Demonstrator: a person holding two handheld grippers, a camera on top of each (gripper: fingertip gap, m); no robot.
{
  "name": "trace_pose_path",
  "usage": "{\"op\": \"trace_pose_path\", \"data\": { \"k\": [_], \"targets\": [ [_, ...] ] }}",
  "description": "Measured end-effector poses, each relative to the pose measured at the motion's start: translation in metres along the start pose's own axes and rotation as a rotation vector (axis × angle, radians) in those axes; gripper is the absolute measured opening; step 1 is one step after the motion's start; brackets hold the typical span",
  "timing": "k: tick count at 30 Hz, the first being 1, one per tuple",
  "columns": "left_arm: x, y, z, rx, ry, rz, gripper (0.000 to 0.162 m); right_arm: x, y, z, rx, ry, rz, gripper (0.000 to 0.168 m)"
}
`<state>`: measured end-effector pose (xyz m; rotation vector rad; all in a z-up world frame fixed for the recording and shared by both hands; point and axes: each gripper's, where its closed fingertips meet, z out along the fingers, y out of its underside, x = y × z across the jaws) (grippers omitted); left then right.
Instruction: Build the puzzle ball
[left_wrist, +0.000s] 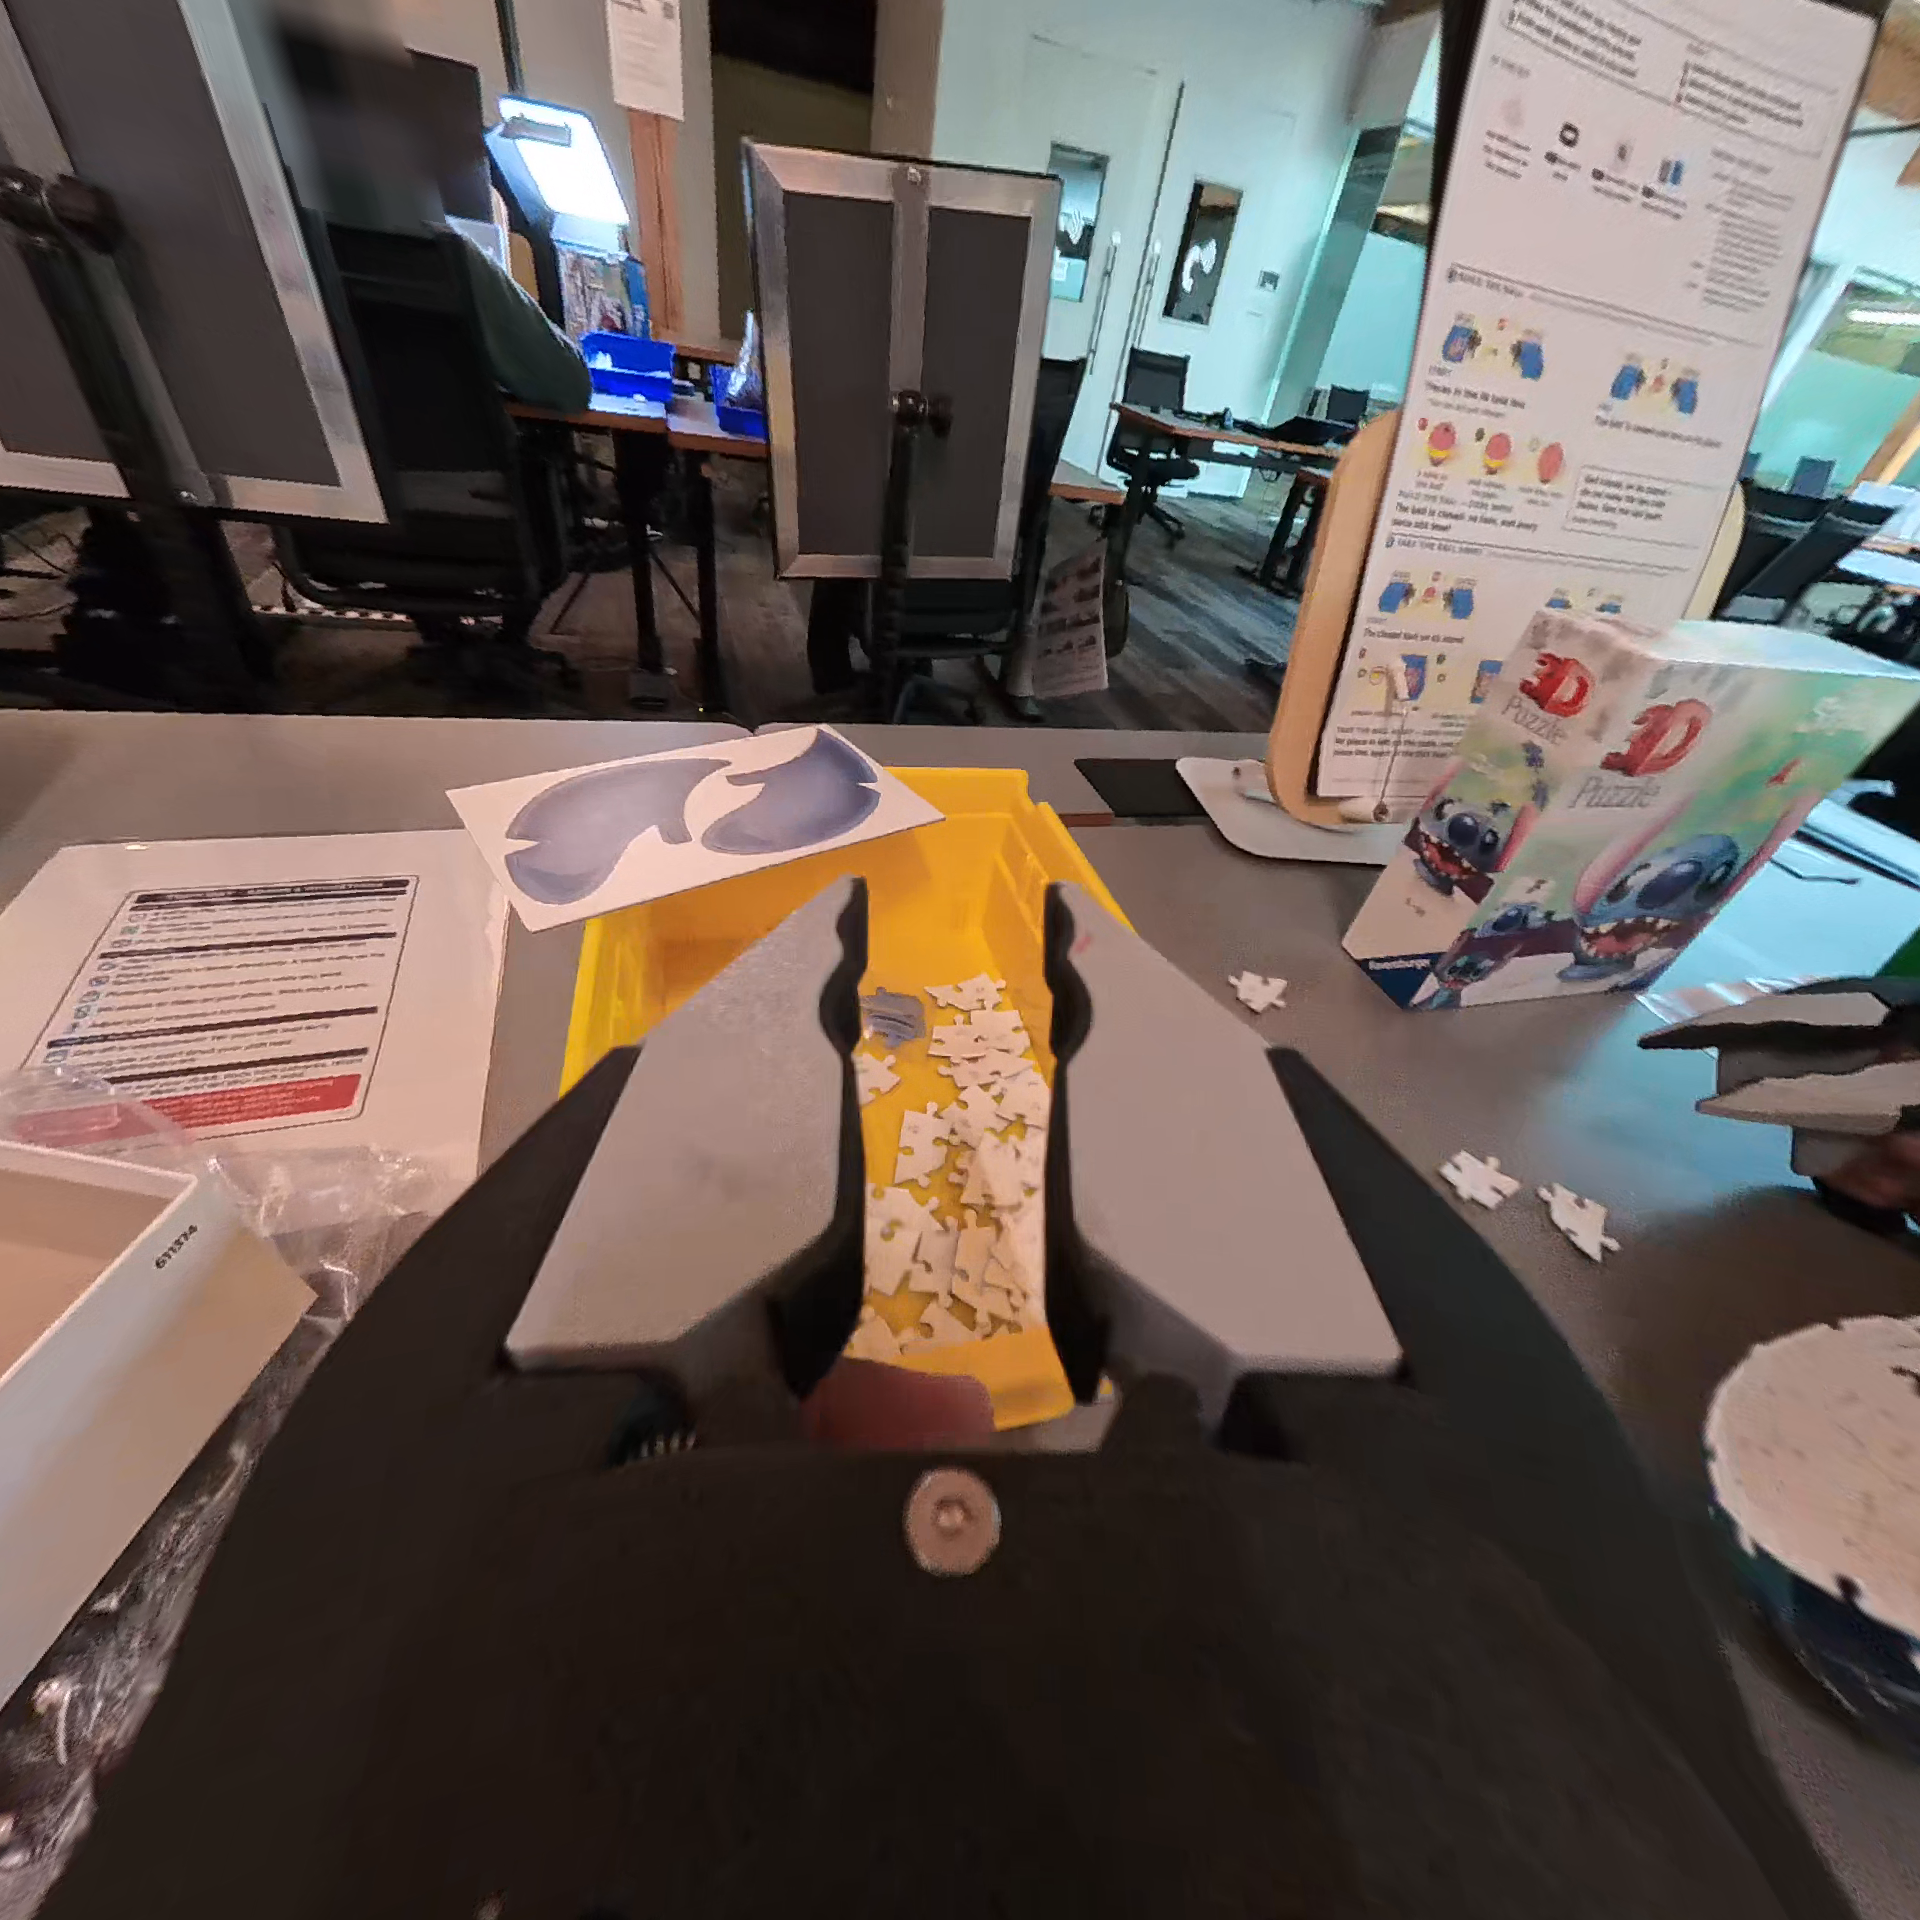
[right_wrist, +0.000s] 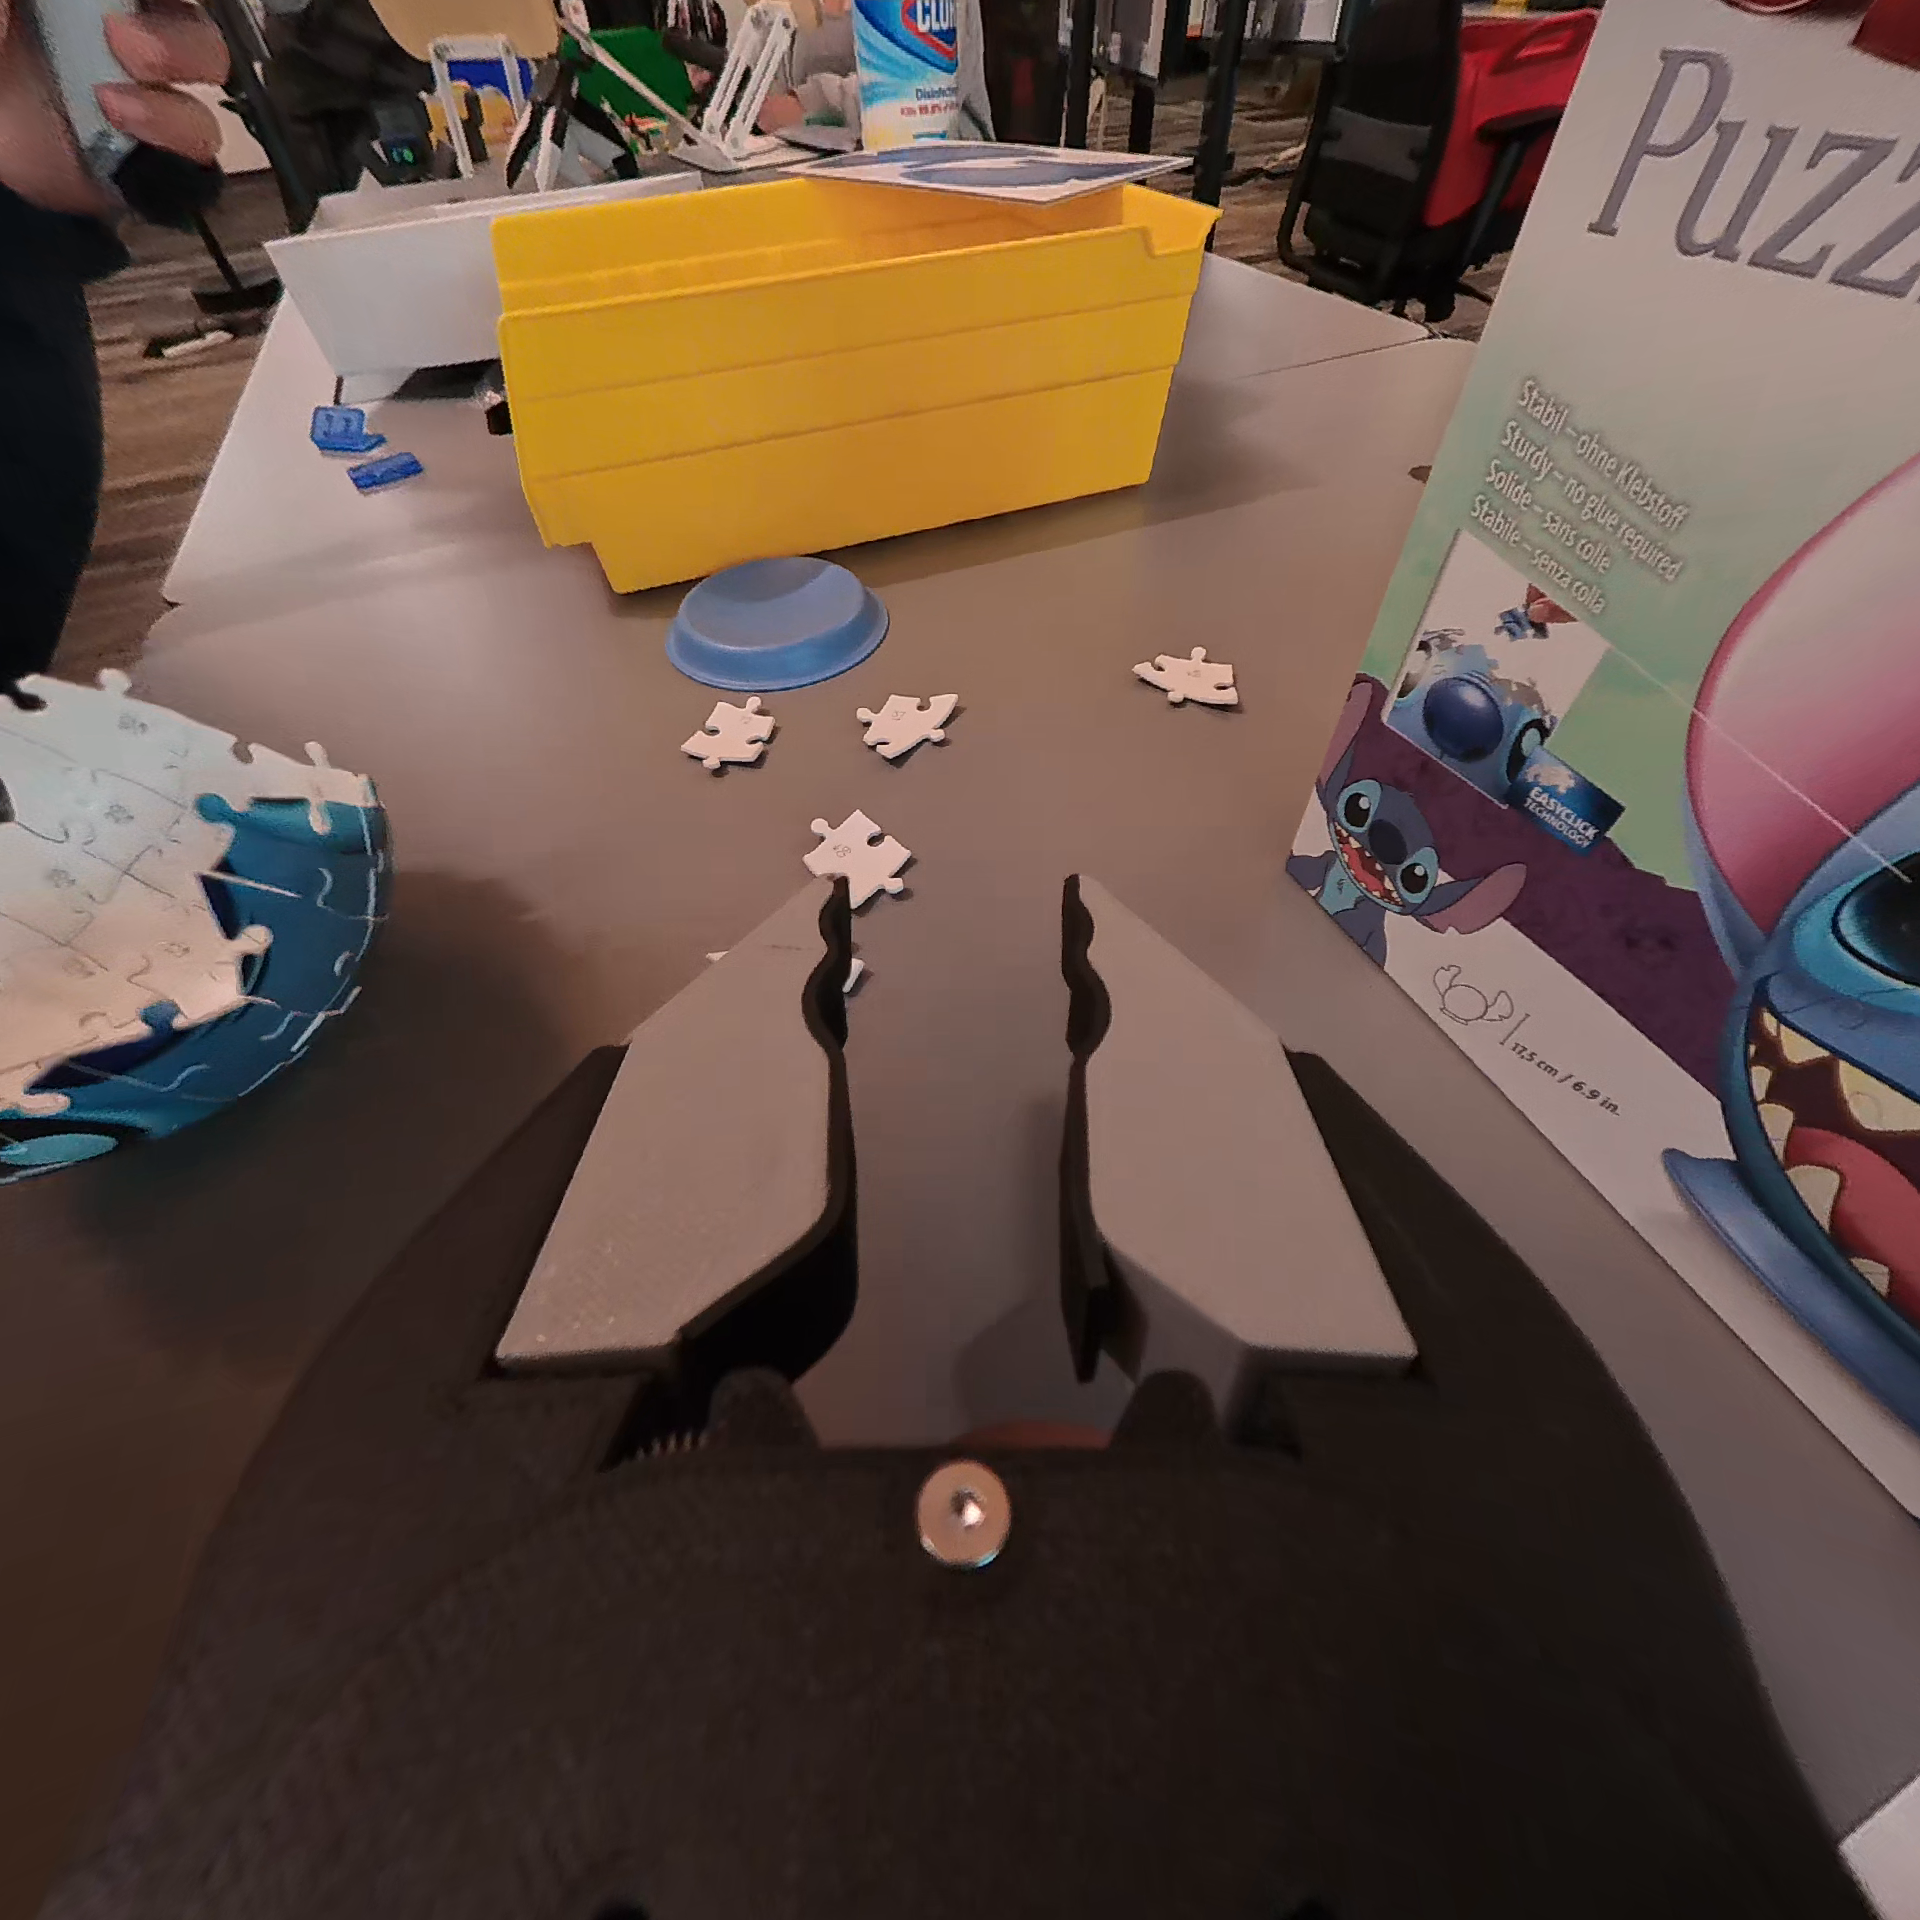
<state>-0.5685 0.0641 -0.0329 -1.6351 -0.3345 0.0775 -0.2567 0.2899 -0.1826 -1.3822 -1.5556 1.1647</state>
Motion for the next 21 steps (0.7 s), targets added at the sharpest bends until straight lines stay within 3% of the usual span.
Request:
{"op": "trace_pose_path", "data": {
  "k": [5,21],
  "targets": [
    [-0.021,0.008,0.013,-0.010,-0.070,-0.010,0.046,0.004,0.005,0.005,-0.038,0.047,-0.025,0.039],
    [-0.065,0.049,0.037,-0.162,-0.229,0.059,0.060,0.011,0.005,0.007,-0.043,0.044,0.016,0.042]
  ]
}}
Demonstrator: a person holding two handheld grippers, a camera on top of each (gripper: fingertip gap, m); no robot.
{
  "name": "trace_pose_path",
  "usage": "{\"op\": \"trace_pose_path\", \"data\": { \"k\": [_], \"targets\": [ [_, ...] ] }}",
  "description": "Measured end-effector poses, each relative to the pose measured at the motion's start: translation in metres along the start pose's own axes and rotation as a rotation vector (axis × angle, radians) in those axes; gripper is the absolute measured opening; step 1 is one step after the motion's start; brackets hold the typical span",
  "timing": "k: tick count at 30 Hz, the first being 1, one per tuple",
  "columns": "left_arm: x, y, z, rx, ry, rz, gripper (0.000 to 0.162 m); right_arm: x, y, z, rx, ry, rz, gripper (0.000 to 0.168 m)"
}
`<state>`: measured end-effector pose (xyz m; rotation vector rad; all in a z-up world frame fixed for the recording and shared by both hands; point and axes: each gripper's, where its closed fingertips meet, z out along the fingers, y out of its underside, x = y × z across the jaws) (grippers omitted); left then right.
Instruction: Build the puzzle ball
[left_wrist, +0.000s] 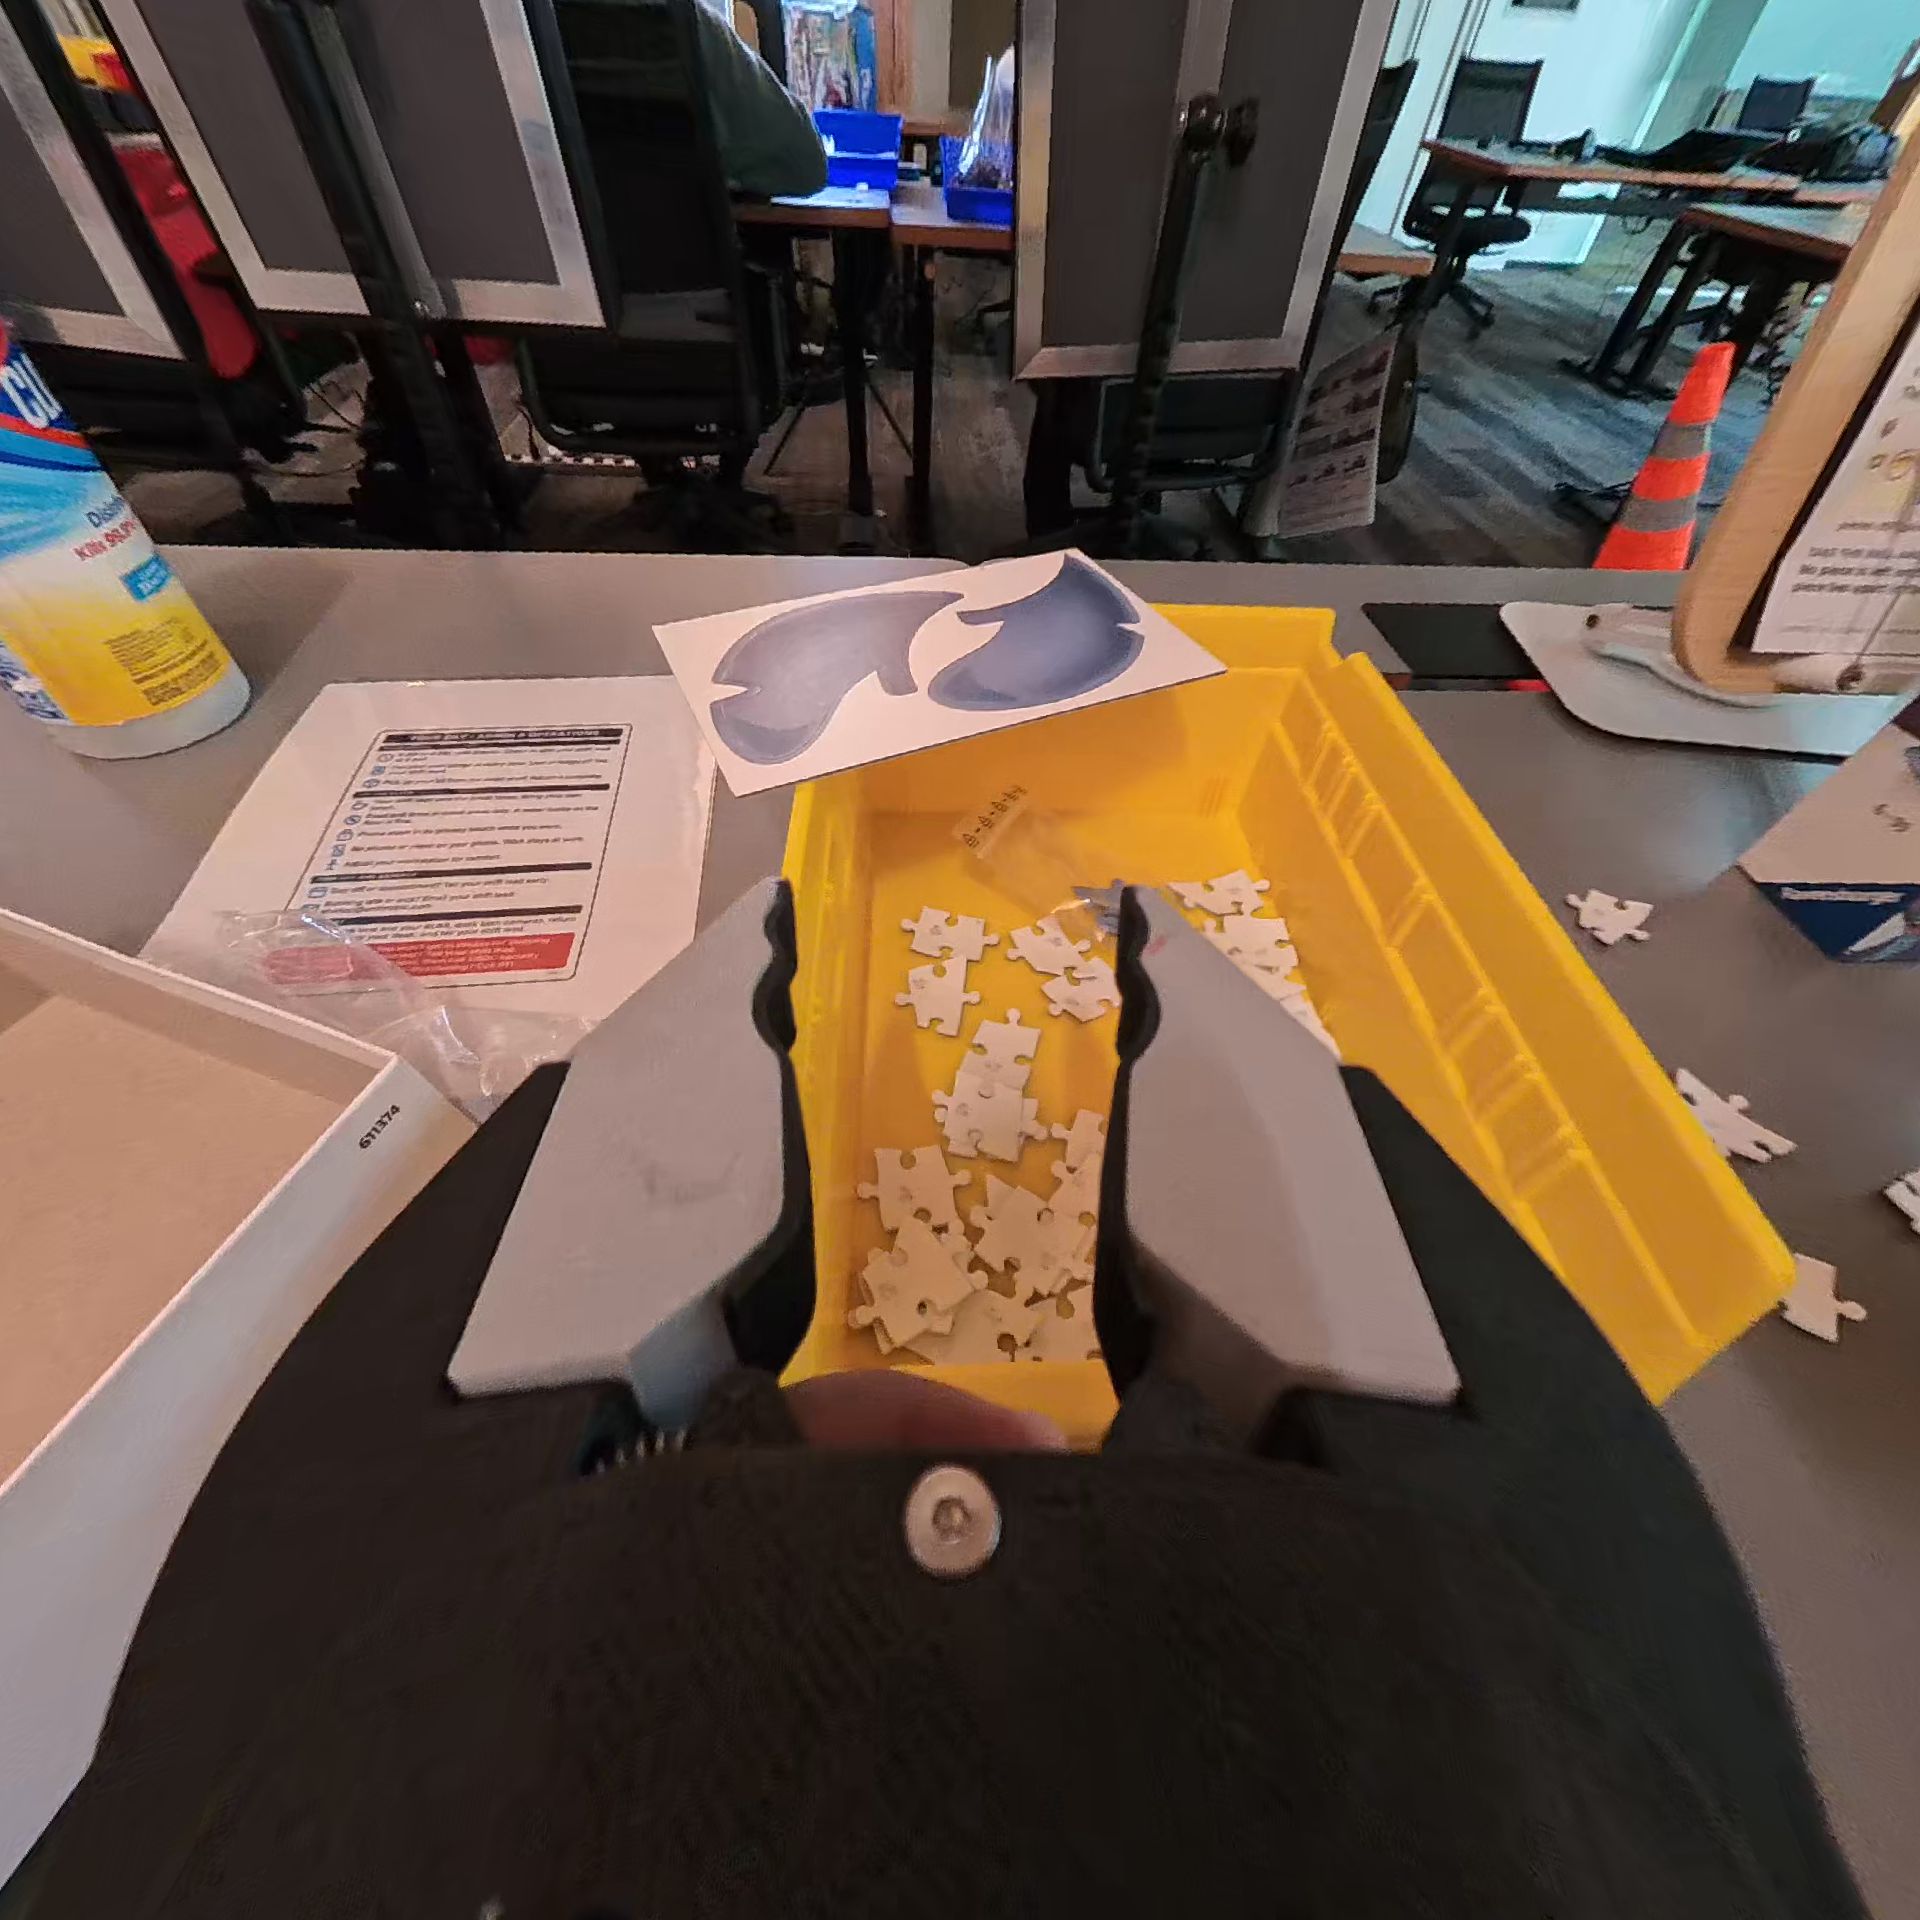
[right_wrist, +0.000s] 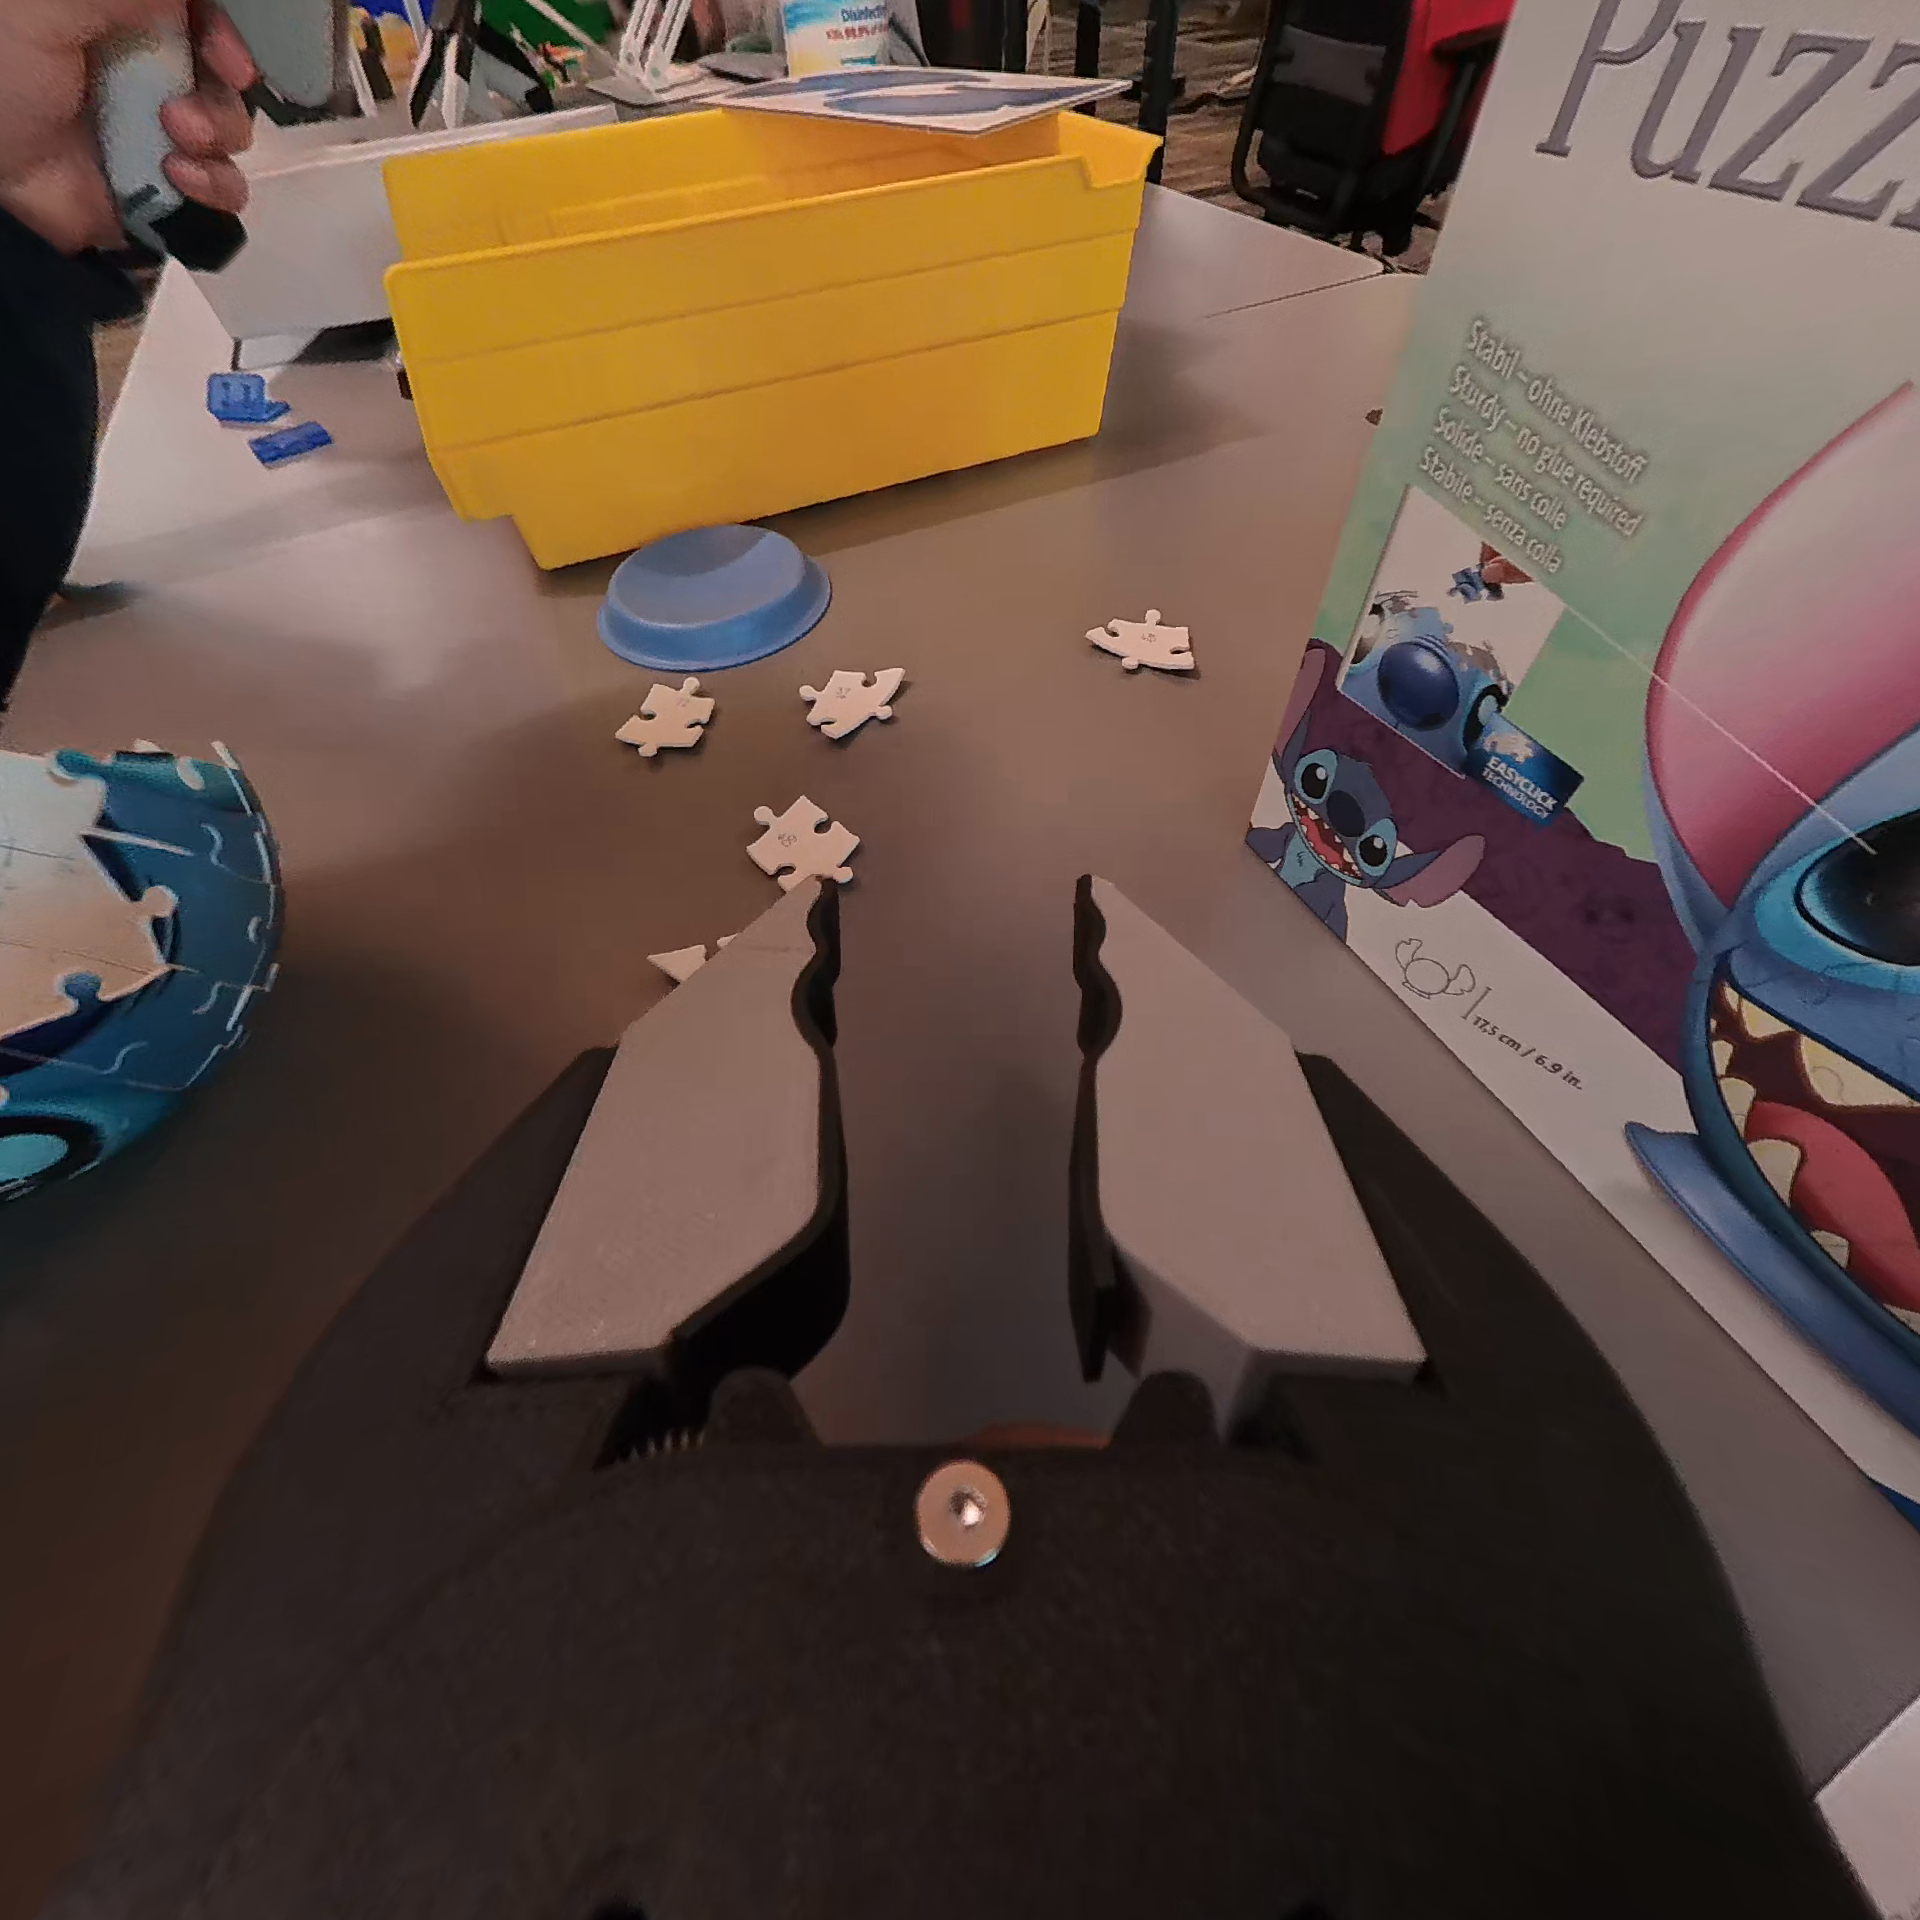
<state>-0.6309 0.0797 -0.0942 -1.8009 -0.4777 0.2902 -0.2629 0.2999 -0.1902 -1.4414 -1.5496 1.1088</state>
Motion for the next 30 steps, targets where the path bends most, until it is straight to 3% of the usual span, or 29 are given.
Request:
{"op": "trace_pose_path", "data": {
  "k": [30],
  "targets": [
    [0.004,0.027,0.017,-0.131,-0.015,0.095,0.064,-0.005,0.007,0.006,-0.058,0.000,-0.058,0.041]
  ]
}}
